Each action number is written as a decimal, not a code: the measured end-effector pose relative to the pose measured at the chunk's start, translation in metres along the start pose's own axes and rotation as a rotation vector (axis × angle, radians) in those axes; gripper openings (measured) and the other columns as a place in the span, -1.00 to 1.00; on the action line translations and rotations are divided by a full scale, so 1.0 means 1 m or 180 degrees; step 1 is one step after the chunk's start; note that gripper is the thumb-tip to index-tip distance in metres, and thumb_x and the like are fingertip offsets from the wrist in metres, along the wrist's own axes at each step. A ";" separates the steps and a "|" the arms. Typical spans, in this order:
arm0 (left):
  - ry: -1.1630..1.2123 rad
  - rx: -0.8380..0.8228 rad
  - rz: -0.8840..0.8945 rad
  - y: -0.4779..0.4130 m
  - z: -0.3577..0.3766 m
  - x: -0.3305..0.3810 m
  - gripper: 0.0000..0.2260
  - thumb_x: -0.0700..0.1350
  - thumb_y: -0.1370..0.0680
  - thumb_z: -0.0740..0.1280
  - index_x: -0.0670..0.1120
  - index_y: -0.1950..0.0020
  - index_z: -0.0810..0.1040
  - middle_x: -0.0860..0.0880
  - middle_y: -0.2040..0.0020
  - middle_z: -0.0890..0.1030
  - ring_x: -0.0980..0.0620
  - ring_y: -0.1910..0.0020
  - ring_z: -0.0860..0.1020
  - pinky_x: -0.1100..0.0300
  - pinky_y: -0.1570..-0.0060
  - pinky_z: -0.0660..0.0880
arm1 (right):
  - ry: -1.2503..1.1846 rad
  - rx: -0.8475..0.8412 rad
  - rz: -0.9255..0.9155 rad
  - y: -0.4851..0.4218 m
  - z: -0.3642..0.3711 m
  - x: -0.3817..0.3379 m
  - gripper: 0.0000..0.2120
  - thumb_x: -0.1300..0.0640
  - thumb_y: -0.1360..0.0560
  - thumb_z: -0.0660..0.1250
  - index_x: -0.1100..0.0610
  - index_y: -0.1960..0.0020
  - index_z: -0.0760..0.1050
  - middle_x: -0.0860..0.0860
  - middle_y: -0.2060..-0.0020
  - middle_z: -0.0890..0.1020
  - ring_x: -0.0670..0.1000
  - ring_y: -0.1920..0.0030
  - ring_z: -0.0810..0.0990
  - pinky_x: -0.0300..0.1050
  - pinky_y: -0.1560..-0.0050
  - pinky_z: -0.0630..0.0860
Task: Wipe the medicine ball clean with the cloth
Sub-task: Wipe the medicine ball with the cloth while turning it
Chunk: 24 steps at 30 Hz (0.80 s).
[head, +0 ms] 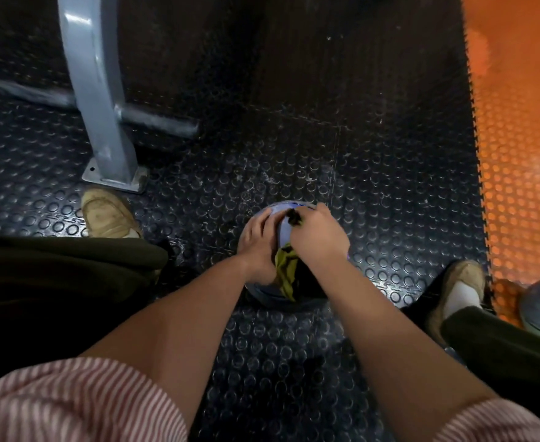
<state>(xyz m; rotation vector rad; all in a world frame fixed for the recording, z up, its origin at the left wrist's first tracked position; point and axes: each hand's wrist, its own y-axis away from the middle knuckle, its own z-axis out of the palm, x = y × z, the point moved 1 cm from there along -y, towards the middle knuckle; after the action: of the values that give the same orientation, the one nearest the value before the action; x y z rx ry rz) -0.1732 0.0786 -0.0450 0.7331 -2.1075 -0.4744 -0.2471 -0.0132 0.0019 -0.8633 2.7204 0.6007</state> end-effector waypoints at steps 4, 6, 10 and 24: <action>-0.0106 0.0016 0.0105 -0.003 -0.004 -0.002 0.05 -0.14 -0.37 0.52 0.08 -0.56 -0.21 0.03 -0.54 -0.22 -0.06 -0.55 -0.20 0.04 -0.53 -0.10 | -0.0211 0.0283 -0.0057 0.033 0.018 0.021 -0.65 0.21 -0.54 0.11 0.08 -0.29 0.43 0.12 -0.20 0.42 0.16 0.14 0.48 -0.09 0.32 0.29; -0.0157 -0.0080 0.0160 -0.002 -0.005 -0.002 0.07 -0.18 -0.35 0.52 0.08 -0.56 -0.21 0.02 -0.54 -0.22 -0.05 -0.54 -0.21 0.02 -0.53 -0.07 | -0.0314 0.0305 -0.0283 0.064 0.031 0.032 -0.60 0.21 -0.42 0.14 0.09 -0.22 0.50 0.12 -0.03 0.50 0.17 0.31 0.44 -0.14 0.45 0.18; -0.0260 -0.0220 0.0191 -0.002 -0.008 -0.005 0.10 -0.18 -0.33 0.54 0.13 -0.55 -0.23 0.06 -0.53 -0.24 -0.05 -0.54 -0.21 -0.03 -0.52 0.00 | -0.0260 -0.0026 -0.0424 0.095 0.043 0.040 -0.53 0.25 -0.32 0.24 0.07 -0.21 0.53 0.11 -0.02 0.51 0.24 0.22 0.54 -0.14 0.40 0.24; -0.0299 -0.0107 0.0125 -0.008 -0.006 0.006 0.08 -0.12 -0.34 0.54 0.10 -0.56 -0.21 0.02 -0.54 -0.23 -0.09 -0.54 -0.19 0.01 -0.52 -0.04 | -0.0497 0.0055 -0.0305 0.068 0.024 0.040 -0.58 0.28 -0.48 0.23 0.01 -0.29 0.44 0.05 -0.10 0.42 0.17 0.14 0.48 -0.09 0.33 0.30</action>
<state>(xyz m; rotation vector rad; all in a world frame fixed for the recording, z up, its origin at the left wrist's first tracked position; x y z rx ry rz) -0.1688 0.0685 -0.0423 0.6604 -2.1917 -0.5308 -0.3173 0.0280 -0.0118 -0.8972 2.5258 0.5977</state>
